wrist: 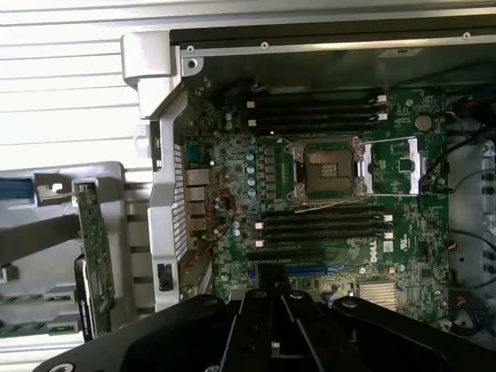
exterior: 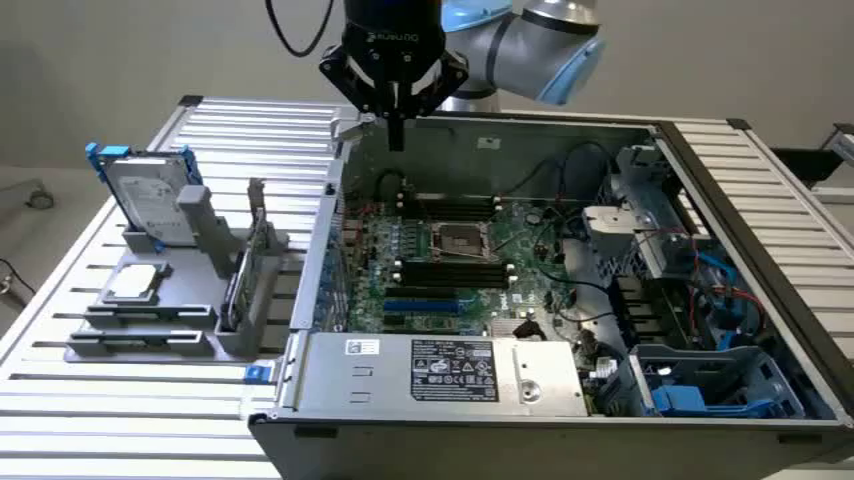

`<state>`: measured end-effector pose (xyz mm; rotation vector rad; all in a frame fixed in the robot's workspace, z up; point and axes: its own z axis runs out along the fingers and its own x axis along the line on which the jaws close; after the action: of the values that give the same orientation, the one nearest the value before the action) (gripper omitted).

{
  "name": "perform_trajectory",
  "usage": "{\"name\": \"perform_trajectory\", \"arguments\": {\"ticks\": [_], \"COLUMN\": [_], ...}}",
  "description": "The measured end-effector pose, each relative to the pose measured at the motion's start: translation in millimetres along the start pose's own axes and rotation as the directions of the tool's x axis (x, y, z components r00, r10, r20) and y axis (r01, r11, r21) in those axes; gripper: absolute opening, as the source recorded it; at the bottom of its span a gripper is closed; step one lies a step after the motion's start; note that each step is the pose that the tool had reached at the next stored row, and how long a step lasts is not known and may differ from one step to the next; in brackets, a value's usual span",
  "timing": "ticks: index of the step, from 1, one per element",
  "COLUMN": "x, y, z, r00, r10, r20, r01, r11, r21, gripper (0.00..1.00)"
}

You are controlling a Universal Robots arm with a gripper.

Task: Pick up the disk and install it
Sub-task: 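Reach for the disk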

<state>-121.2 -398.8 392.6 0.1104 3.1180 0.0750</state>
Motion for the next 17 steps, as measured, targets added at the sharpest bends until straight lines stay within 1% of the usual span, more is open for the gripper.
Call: {"name": "perform_trajectory", "arguments": {"ticks": [11, 12, 17], "x": [0.2, 2.0, 24.5], "y": [0.0, 0.0, 0.3], "z": [0.0, 0.0, -0.4], "r00": [1.0000, 1.0000, 1.0000], "r10": [0.000, 0.000, 0.000], "r20": [0.0000, 0.0000, 0.0000], "r01": [0.000, 0.000, 0.000], "r11": [1.0000, 1.0000, 1.0000], "r21": [0.0000, 0.0000, 0.0000], "gripper": [0.11, 0.11, 0.11]}}
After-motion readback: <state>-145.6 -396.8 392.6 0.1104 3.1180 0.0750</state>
